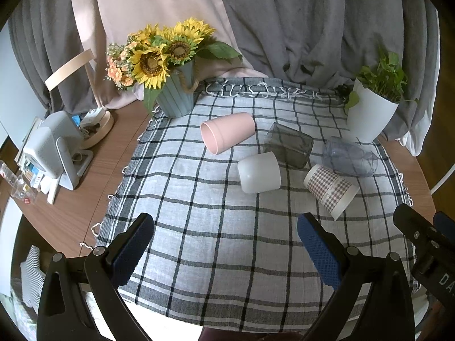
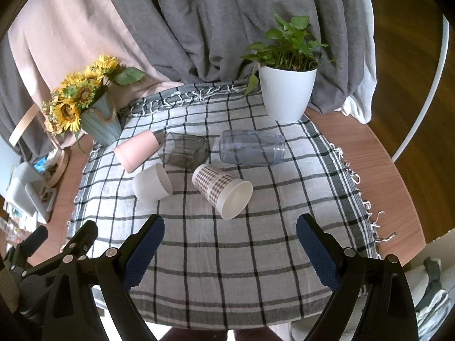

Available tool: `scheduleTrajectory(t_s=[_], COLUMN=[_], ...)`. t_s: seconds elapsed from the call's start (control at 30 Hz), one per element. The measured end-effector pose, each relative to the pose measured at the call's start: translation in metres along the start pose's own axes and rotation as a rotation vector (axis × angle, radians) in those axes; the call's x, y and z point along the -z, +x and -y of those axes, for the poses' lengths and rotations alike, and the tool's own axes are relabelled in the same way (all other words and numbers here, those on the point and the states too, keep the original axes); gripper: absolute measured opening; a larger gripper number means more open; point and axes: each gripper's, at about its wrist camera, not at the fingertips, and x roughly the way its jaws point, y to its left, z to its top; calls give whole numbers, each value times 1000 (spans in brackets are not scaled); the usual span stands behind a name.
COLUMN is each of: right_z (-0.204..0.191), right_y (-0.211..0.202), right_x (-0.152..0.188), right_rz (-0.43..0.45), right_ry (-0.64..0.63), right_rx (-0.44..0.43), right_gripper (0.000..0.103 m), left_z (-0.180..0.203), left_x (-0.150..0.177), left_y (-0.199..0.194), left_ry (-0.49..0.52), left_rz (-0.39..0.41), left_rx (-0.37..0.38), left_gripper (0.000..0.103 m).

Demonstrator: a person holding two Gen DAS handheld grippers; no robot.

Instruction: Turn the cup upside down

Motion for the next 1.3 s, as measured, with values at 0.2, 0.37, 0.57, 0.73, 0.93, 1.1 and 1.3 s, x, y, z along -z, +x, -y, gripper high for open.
scheduleTrajectory(t_s=[0.2, 0.37, 0.57, 0.73, 0.93, 1.1, 1.3], right_z=[-1, -1, -1, -1, 0, 0, 0], right_y=[0, 0, 0, 1, 1, 3, 4], right_x=[0, 0, -1, -2, -2, -3, -5], right_rz=[1, 0, 0, -1, -6, -7, -8], right_ry=[2, 4, 4, 7, 15, 16, 13], right_rx=[5, 6, 7, 9, 18, 19, 18], right_gripper=[94, 94, 94, 94, 94, 94, 94], left_z=[1, 2, 1, 1, 2, 2, 2], left_x=[0, 0, 0, 0, 0, -1, -1], left_y=[1, 2, 2, 2, 2, 2, 2], left_ry=[-1, 1, -1, 2, 2, 3, 2], left_rz=[0, -7, -6, -6, -7, -7, -11], left_rx=[-4, -3, -2, -3, -3, -3, -3], left_gripper=[103, 103, 103, 103, 103, 103, 103])
